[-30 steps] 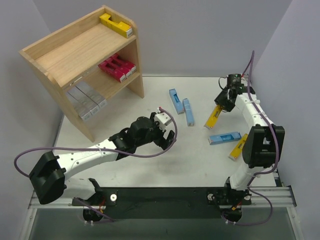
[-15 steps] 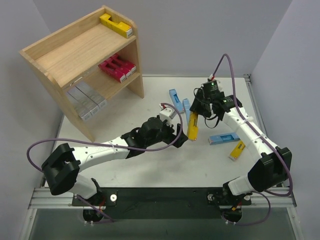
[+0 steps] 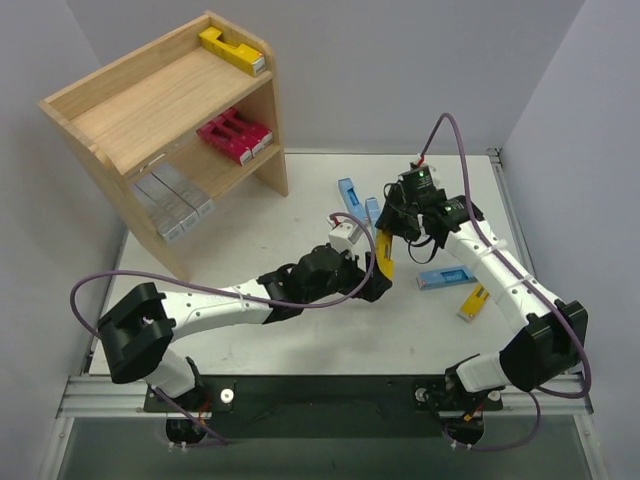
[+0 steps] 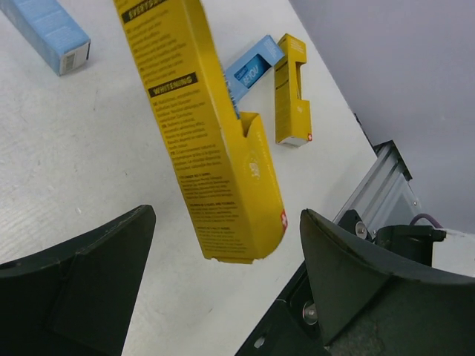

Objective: Place and organize the toothpastes onto the shelf
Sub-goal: Place the toothpaste on the shelf.

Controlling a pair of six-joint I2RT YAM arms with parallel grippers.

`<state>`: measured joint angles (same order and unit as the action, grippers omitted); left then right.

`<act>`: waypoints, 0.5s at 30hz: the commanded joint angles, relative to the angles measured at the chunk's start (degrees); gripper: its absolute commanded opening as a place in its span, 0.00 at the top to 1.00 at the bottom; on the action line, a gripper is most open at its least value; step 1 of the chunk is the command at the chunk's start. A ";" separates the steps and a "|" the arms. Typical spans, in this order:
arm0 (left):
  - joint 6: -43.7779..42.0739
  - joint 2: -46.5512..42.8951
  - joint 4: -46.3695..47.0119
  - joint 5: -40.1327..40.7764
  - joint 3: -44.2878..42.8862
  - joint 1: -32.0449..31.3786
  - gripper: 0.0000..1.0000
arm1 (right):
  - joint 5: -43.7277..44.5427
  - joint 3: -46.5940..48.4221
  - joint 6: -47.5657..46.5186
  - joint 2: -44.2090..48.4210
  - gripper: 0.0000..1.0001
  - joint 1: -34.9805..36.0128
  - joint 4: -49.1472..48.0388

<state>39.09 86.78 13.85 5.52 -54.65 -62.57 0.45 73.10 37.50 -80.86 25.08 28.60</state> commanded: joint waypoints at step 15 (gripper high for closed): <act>9.86 2.61 9.27 0.90 -0.37 -1.68 0.55 | -1.15 -1.47 0.21 6.06 0.61 0.41 0.49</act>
<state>47.44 90.78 16.56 5.37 -55.42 -64.18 -0.05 72.27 37.47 -77.49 25.19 28.23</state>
